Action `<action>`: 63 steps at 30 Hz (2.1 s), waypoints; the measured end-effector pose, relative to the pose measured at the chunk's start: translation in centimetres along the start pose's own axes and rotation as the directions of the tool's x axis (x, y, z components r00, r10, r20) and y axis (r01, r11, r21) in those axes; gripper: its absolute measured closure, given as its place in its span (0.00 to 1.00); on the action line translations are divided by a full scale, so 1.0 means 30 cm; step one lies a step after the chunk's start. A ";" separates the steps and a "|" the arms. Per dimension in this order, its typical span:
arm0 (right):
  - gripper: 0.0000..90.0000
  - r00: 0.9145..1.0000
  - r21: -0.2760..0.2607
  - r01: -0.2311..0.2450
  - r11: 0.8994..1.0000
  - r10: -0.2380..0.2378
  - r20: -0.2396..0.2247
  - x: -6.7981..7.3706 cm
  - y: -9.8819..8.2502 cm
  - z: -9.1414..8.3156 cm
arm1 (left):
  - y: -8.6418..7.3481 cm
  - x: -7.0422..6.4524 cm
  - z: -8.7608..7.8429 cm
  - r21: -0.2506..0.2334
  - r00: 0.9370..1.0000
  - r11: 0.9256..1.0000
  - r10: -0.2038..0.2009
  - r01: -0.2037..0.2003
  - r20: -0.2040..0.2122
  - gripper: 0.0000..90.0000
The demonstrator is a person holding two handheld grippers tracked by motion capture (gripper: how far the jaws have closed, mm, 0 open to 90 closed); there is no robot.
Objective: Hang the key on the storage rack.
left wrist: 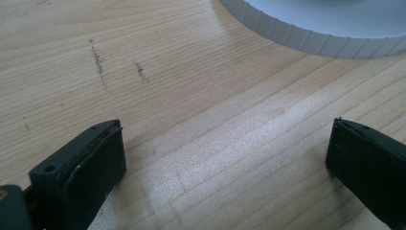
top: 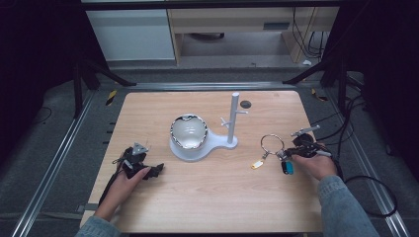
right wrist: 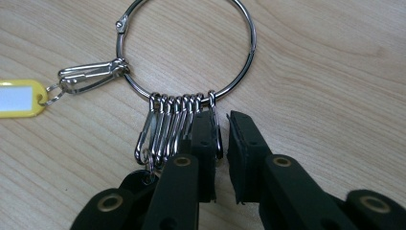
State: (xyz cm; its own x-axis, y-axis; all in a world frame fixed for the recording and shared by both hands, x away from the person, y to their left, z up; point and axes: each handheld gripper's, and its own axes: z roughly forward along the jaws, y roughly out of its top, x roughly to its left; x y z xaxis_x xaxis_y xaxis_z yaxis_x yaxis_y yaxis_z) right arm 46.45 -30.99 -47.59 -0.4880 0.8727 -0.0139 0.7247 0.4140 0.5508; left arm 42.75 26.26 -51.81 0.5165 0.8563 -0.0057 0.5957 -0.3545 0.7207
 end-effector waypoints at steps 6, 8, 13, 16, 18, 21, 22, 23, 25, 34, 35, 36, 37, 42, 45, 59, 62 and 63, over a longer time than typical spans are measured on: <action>0.98 1.000 0.002 0.008 1.000 -0.008 0.001 0.001 0.001 0.001 | 0.000 0.000 0.000 0.000 1.000 1.000 0.000 0.000 0.000 0.00; 0.98 1.000 0.001 0.008 1.000 -0.008 0.002 0.001 0.001 0.001 | 0.000 0.000 0.000 0.000 1.000 1.000 0.000 0.000 0.000 0.00; 0.99 1.000 -0.016 0.024 1.000 -0.024 0.008 0.001 0.002 -0.003 | 0.000 0.000 0.000 0.000 1.000 1.000 0.000 0.000 0.000 0.00; 0.99 1.000 -0.032 0.023 0.999 -0.022 0.012 0.000 0.004 -0.012 | 0.000 0.000 0.000 0.000 1.000 1.000 0.000 0.000 0.000 0.00; 0.99 1.000 -0.047 0.021 0.999 -0.021 0.011 -0.001 0.005 -0.022 | 0.000 0.000 0.000 0.000 1.000 1.000 0.000 0.000 0.000 0.00; 0.99 1.000 -0.066 0.026 0.997 -0.025 0.014 -0.003 0.010 -0.041 | 0.000 0.000 0.000 0.000 1.000 1.000 0.000 0.000 0.000 0.00; 0.99 1.000 -0.071 0.027 0.997 -0.026 0.014 -0.002 0.014 -0.048 | 0.000 0.000 0.000 0.000 1.000 1.000 0.000 0.000 0.000 0.00; 0.99 0.999 -0.077 0.029 0.997 -0.028 0.015 0.000 0.018 -0.055 | 0.000 0.000 0.000 0.000 1.000 1.000 0.000 0.000 0.000 0.00; 0.99 0.999 -0.088 0.034 0.996 -0.032 0.016 0.004 0.029 -0.069 | 0.000 0.000 0.000 0.000 1.000 1.000 0.000 0.000 0.000 0.00; 0.99 0.997 -0.132 0.071 0.989 -0.069 0.017 0.029 0.083 -0.117 | 0.000 0.000 0.000 0.000 1.000 1.000 0.000 0.000 0.000 0.00; 0.99 0.997 -0.137 0.073 0.988 -0.071 0.018 0.030 0.088 -0.121 | 0.000 0.000 0.000 0.000 1.000 1.000 0.000 0.000 0.000 0.00; 0.99 0.997 -0.142 0.074 0.987 -0.073 0.016 0.031 0.092 -0.125 | 0.000 0.000 0.000 0.000 1.000 1.000 0.000 0.000 0.000 0.00; 0.99 0.997 -0.144 0.075 0.987 -0.073 0.018 0.032 0.096 -0.129 | 0.000 0.000 0.000 0.000 1.000 1.000 0.000 0.000 0.000 0.00; 0.99 0.997 -0.159 0.081 0.984 -0.080 0.014 0.036 0.111 -0.145 | 0.000 0.000 0.000 0.000 1.000 1.000 0.000 0.000 0.000 0.00; 0.99 0.997 -0.166 0.081 0.983 -0.080 0.009 0.040 0.119 -0.157 | 0.000 0.000 0.000 0.000 1.000 1.000 0.000 0.000 0.000 0.00; 0.99 0.993 -0.176 0.114 0.978 -0.113 0.014 0.049 0.167 -0.222 | 0.000 0.000 0.000 0.000 1.000 1.000 0.000 0.000 0.000 0.00; 0.99 0.993 -0.179 0.118 0.977 -0.116 0.016 0.051 0.180 -0.236 | 0.000 0.000 0.000 0.000 1.000 1.000 0.000 0.000 0.000 0.00; 0.99 0.993 -0.180 0.121 0.976 -0.119 0.020 0.051 0.184 -0.241 | 0.000 0.000 0.000 0.000 1.000 1.000 0.000 0.000 0.000 0.00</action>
State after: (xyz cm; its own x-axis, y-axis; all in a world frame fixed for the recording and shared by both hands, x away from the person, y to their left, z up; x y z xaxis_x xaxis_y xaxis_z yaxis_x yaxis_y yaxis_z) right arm 46.19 -29.24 -38.54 -0.5613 0.8220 -0.0961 0.5608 0.4631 0.6863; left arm 42.75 26.26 -51.81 0.5165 0.8563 -0.0056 0.5956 -0.3545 0.7208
